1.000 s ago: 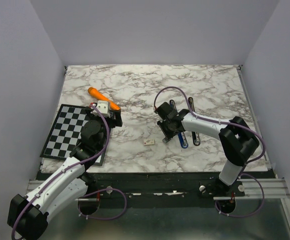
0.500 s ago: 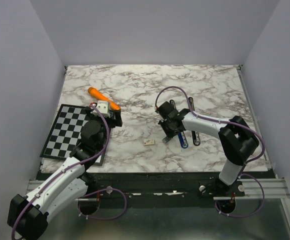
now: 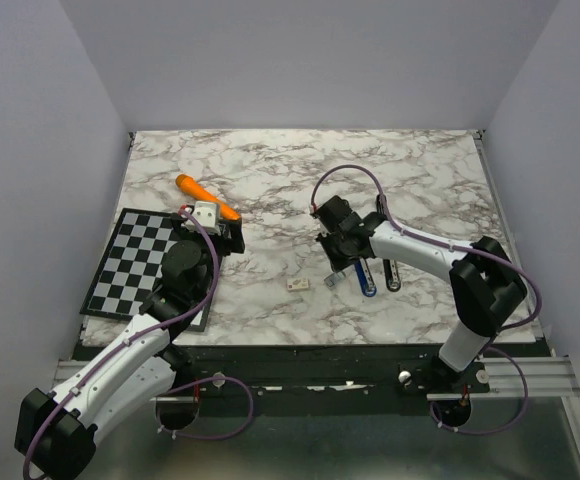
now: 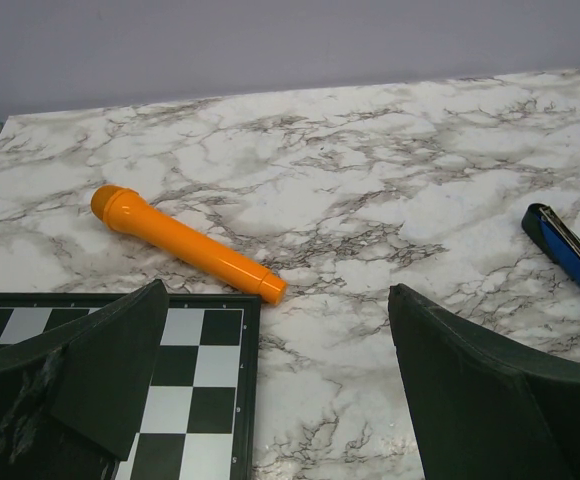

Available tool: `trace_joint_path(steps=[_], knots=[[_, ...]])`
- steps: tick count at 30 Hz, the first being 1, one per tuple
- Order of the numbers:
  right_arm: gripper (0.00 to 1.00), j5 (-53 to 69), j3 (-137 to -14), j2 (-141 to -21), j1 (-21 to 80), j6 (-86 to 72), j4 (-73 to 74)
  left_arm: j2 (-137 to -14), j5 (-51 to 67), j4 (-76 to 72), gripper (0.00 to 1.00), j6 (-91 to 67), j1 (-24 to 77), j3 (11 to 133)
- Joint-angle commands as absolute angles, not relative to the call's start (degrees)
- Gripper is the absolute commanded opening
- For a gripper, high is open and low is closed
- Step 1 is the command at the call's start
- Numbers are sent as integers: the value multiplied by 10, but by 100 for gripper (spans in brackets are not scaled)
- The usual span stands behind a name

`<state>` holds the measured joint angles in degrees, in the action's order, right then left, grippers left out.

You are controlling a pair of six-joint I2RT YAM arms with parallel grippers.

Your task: Load the staples into the stapler

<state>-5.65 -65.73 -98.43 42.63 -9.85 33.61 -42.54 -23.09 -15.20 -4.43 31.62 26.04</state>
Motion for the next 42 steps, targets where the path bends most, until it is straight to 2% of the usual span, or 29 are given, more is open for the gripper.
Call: trace_joint_path(steps=[1,17,42], knots=[[13,-58,-674,-956,424,-116,352,-419,-225,-164,99,-45,314,265],[13,-85,-577,-853,326,-182,329,-415,-219,-163,99,-49,314,265],[13,-84,-550,-882,316,-174,316,-411,-218,-163,99,-51,314,264]])
